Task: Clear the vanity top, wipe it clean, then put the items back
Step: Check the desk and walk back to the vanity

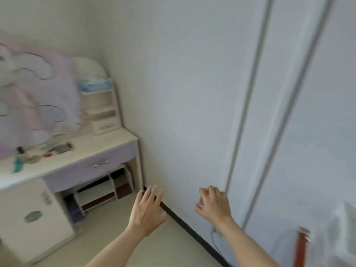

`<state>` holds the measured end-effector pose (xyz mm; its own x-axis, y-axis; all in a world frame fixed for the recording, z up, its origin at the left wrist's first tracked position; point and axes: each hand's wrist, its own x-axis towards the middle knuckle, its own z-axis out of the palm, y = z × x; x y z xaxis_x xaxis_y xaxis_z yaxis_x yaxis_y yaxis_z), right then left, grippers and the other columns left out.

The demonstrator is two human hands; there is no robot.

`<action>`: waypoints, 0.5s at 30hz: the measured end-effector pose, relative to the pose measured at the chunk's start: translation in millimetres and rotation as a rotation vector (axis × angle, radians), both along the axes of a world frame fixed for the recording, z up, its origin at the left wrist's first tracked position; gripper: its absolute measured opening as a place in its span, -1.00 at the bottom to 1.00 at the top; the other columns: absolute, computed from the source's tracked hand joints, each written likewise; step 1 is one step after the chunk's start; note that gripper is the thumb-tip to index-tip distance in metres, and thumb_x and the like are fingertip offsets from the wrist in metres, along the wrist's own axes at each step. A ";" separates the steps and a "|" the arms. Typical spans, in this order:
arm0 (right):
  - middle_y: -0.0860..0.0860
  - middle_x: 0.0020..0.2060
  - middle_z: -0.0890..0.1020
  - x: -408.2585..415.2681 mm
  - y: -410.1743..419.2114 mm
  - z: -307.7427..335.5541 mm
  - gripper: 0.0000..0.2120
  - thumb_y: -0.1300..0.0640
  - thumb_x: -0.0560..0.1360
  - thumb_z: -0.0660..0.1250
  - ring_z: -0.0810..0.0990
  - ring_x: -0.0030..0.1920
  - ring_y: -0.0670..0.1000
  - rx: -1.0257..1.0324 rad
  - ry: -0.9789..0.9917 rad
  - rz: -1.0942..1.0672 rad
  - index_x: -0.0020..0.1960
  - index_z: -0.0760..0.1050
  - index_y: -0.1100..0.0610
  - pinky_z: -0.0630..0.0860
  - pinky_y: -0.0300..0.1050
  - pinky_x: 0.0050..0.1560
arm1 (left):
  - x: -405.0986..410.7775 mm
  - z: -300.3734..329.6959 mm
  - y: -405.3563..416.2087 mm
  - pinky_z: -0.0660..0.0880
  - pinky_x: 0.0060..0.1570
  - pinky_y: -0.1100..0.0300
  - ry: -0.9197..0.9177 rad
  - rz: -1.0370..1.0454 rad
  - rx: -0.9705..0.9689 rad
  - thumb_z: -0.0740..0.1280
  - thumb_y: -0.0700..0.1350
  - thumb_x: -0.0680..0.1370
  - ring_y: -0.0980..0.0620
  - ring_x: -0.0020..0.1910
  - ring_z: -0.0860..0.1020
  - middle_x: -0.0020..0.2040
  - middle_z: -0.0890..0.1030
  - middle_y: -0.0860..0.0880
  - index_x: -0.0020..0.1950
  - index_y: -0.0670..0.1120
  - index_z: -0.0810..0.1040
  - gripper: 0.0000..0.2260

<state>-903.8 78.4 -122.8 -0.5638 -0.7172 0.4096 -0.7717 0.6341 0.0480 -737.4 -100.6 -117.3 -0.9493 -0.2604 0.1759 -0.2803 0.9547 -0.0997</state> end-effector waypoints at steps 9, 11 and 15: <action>0.01 -0.40 0.55 41.4 -230.9 75.4 -0.62 -0.16 0.10 0.49 0.53 -0.42 0.03 -0.126 0.148 0.295 -0.24 0.55 0.07 0.44 -0.13 -0.45 | 97.9 54.6 -195.1 0.52 0.04 -0.12 0.142 0.427 -0.067 0.09 0.21 0.39 -0.17 0.13 0.57 0.14 0.60 -0.17 0.21 -0.14 0.58 -0.39; 0.01 -0.40 0.55 49.4 -276.1 87.2 -0.62 -0.16 0.10 0.49 0.54 -0.43 0.02 -0.153 0.176 0.338 -0.22 0.56 0.06 0.44 -0.14 -0.46 | 110.3 70.3 -231.6 0.54 0.02 -0.12 0.185 0.500 -0.067 0.10 0.21 0.39 -0.19 0.12 0.57 0.13 0.60 -0.19 0.21 -0.17 0.58 -0.39; 0.02 -0.38 0.56 70.1 -361.9 106.7 -0.63 -0.15 0.10 0.50 0.55 -0.42 0.03 -0.185 0.193 0.410 -0.24 0.55 0.06 0.44 -0.16 -0.43 | 126.6 97.9 -296.8 0.54 0.00 -0.13 0.259 0.573 -0.098 0.38 0.18 0.34 -0.20 0.11 0.58 0.13 0.60 -0.20 0.22 -0.18 0.55 -0.41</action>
<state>-833.7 -283.5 -16.1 -0.1510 -0.7693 0.6208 -0.9478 0.2910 0.1301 -610.9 -397.5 -19.4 -0.5874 -0.6854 0.4303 -0.7709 0.6358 -0.0396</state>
